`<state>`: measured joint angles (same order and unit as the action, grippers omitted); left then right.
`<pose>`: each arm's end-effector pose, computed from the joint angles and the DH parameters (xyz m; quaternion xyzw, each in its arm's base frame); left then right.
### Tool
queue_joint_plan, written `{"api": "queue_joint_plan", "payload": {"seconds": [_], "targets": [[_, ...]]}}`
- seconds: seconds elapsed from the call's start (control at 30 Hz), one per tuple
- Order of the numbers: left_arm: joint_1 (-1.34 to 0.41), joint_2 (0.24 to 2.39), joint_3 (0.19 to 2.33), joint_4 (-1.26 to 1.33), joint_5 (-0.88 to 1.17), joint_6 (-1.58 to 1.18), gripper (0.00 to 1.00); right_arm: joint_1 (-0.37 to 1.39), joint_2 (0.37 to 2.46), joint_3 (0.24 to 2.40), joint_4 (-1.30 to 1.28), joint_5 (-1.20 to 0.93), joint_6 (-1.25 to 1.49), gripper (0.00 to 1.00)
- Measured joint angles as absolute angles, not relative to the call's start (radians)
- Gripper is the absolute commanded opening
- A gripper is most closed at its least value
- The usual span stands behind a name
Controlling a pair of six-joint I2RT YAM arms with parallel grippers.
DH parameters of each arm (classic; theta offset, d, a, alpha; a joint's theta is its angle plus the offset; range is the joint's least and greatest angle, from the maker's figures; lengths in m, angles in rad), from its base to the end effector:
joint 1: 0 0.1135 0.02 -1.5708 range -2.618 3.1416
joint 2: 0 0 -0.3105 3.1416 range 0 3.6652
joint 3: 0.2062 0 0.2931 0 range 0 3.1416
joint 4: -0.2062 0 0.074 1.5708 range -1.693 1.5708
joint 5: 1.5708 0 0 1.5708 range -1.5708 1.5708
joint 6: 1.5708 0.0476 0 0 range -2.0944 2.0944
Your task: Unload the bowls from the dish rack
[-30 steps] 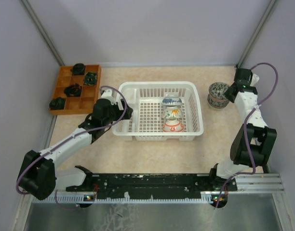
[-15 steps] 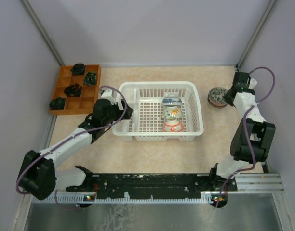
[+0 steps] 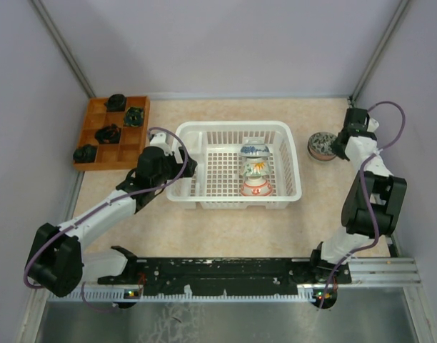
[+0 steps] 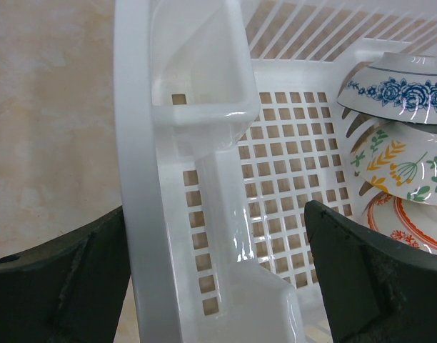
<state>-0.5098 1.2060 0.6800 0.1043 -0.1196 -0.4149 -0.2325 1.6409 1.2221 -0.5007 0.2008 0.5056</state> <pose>0.2630 -0.1405 0.2618 0.0073 0.8385 -0.1971 0.5079 0.3884 -0.1017 0.2654 0.3700 0.8676 -0.0508 0.3283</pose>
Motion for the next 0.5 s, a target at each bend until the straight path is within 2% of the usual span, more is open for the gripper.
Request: {"api": "queue_joint_plan", "payload": {"seconds": [0.37, 0.5], "targets": [[-0.510, 1.206, 0.680, 0.105, -0.119, -0.415, 0.99, -0.235, 1.652, 1.229, -0.493, 0.181, 0.506, 0.27], [-0.510, 1.206, 0.680, 0.105, -0.119, -0.415, 0.99, -0.237, 1.652, 1.238, -0.494, 0.170, 0.506, 0.29]]}}
